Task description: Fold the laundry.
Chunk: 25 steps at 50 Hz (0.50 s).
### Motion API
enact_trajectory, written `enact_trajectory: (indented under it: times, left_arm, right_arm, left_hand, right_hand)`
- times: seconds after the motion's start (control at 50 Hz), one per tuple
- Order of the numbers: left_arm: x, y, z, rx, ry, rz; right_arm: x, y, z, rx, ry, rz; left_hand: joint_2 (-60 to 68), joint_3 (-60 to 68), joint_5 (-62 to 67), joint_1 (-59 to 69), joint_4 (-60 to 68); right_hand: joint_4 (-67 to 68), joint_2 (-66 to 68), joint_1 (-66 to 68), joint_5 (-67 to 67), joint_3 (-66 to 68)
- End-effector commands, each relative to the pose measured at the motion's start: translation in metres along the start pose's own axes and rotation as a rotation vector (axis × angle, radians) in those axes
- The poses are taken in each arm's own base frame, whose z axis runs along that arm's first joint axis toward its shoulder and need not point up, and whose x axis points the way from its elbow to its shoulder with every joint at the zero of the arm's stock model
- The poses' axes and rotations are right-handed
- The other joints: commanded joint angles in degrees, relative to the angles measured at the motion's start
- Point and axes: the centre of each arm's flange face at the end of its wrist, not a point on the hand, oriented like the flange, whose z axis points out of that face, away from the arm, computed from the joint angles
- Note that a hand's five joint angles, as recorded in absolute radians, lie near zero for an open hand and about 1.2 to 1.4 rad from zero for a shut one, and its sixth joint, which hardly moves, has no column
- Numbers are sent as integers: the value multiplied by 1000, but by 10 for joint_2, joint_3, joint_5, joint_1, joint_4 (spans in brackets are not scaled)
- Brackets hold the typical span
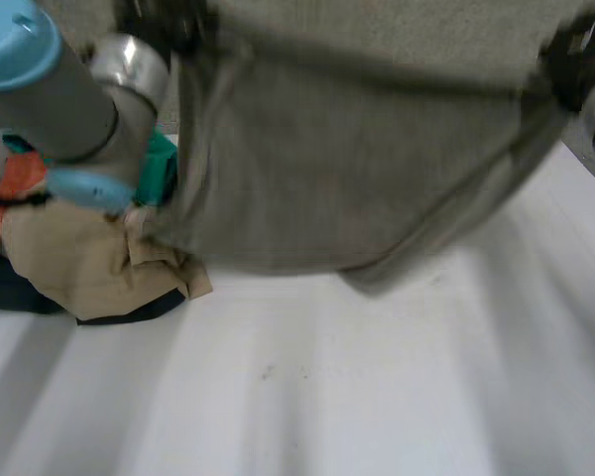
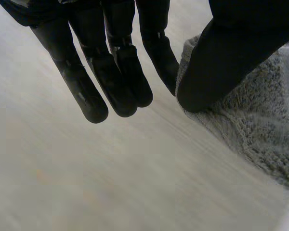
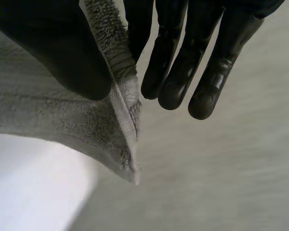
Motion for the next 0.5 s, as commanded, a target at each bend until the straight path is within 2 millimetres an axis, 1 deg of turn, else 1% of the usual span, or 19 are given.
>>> enact_trajectory:
  times: [0.02, 0.06, 0.08, 0.1, 0.12, 0.14, 0.18, 0.2, 0.22, 0.26, 0.28, 0.3, 0.34, 0.36, 0.38, 0.4, 0.44, 0.46, 0.5]
  left_arm:
    - [-27, -50, 16, 237, -130, -17]
    - [-21, -42, 10, 199, -103, -40]
    - [-14, -32, 2, 157, -76, -65]
    - [-11, -27, -3, 135, -61, -76]
    - [-8, -23, -8, 115, -47, -84]
    - [-4, -16, -14, 86, -29, -93]
    - [8, -1, -31, 21, 17, -109]
    - [15, 5, -37, -4, 41, -113]
    - [27, 21, -52, -67, 79, -119]
    - [38, 36, -68, -133, 118, -126]
    - [44, 42, -76, -162, 138, -130]
    - [55, 54, -94, -221, 179, -138]
    - [67, 62, -112, -271, 228, -146]
    - [73, 65, -121, -289, 255, -149]
    - [86, 69, -138, -320, 316, -155]
    - [93, 71, -147, -336, 346, -158]
    - [102, 75, -163, -367, 397, -162]
    - [108, 82, -176, -404, 433, -158]
    - [113, 89, -189, -448, 465, -149]
  right_arm:
    - [56, -46, 6, 264, 319, 74]
    - [48, -43, 3, 250, 295, 78]
    - [45, -41, 2, 241, 284, 79]
    - [40, -39, 1, 233, 269, 80]
    - [29, -35, -2, 216, 234, 83]
    - [23, -32, -4, 205, 215, 84]
    - [10, -24, -8, 173, 174, 85]
    - [-4, -14, -13, 133, 122, 85]
    - [-11, -8, -15, 112, 94, 84]
    - [-25, 3, -23, 65, 31, 82]
    - [-41, 14, -32, 12, -38, 79]
    - [-48, 19, -37, -13, -72, 79]
    - [-61, 30, -47, -70, -140, 79]
    - [-76, 41, -59, -126, -213, 80]
    - [-82, 46, -65, -154, -248, 81]
    - [-87, 50, -71, -180, -278, 83]
    - [-101, 60, -87, -235, -362, 91]
    - [-105, 62, -92, -248, -385, 93]
    - [-112, 66, -100, -265, -426, 99]
  left_hand:
    - [115, 118, 142, 144, 113]
    - [115, 118, 142, 144, 113]
    - [115, 118, 142, 144, 113]
    - [115, 118, 142, 144, 113]
    - [115, 118, 142, 144, 113]
    - [115, 118, 142, 144, 113]
    - [115, 118, 142, 144, 113]
    - [115, 118, 142, 144, 113]
    - [115, 118, 142, 144, 113]
    - [115, 118, 142, 144, 113]
    - [115, 118, 142, 144, 113]
    - [115, 118, 142, 144, 113]
    - [115, 118, 142, 144, 113]
    - [115, 118, 142, 144, 113]
    - [115, 118, 142, 144, 113]
    - [115, 118, 142, 144, 113]
    - [115, 118, 142, 144, 113]
    - [115, 118, 142, 144, 113]
    - [115, 118, 142, 144, 113]
  right_hand:
    - [121, 127, 234, 131, 122]
    - [121, 127, 234, 131, 122]
    - [121, 127, 234, 131, 122]
    - [121, 127, 234, 131, 122]
    - [121, 127, 234, 131, 122]
    - [121, 127, 234, 131, 122]
    - [121, 127, 234, 131, 122]
    - [121, 127, 234, 131, 122]
    - [121, 127, 234, 131, 122]
    - [121, 127, 234, 131, 122]
    - [121, 127, 234, 131, 122]
    - [121, 127, 234, 131, 122]
    - [121, 127, 234, 131, 122]
    - [121, 127, 234, 131, 122]
    - [121, 127, 234, 131, 122]
    - [121, 127, 234, 131, 122]
    - [121, 127, 234, 131, 122]
    - [121, 127, 234, 131, 122]
    - [121, 127, 234, 131, 122]
